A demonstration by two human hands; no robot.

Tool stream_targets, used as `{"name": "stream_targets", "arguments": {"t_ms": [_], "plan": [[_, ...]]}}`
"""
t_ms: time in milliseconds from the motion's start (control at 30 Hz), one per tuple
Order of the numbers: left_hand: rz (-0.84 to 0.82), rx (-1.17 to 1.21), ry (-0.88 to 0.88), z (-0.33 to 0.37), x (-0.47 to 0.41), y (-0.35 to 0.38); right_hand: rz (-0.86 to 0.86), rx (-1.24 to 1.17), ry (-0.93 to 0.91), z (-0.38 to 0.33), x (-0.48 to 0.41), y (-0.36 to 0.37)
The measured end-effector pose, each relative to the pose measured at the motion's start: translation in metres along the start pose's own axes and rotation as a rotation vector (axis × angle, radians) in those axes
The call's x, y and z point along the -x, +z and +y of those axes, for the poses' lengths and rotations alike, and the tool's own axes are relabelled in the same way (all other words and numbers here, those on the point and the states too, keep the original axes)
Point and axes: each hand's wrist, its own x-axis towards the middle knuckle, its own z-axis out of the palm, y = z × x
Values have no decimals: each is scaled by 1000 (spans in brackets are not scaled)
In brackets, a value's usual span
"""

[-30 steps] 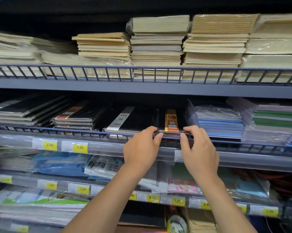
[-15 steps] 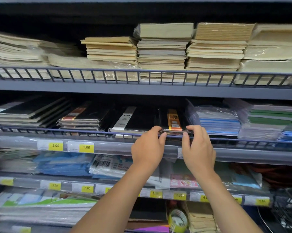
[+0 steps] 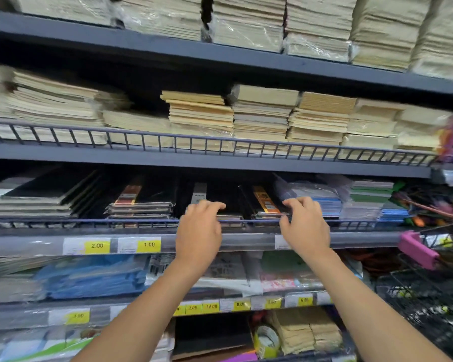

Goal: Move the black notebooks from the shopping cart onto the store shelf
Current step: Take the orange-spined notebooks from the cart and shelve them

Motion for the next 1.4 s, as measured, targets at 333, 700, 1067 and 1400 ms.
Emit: {"name": "stream_targets", "arguments": {"t_ms": [333, 700, 1067, 1400], "plan": [[-92, -361, 159, -58, 13, 9, -228, -48, -80, -95, 44, 17], [-25, -332, 193, -66, 16, 19, -281, -5, -34, -100, 38, 28], [-70, -384, 109, -60, 7, 14, -311, -137, 61, -110, 16, 36], [-9, -153, 83, -66, 10, 5, -329, -237, 77, -105, 23, 26]]}}
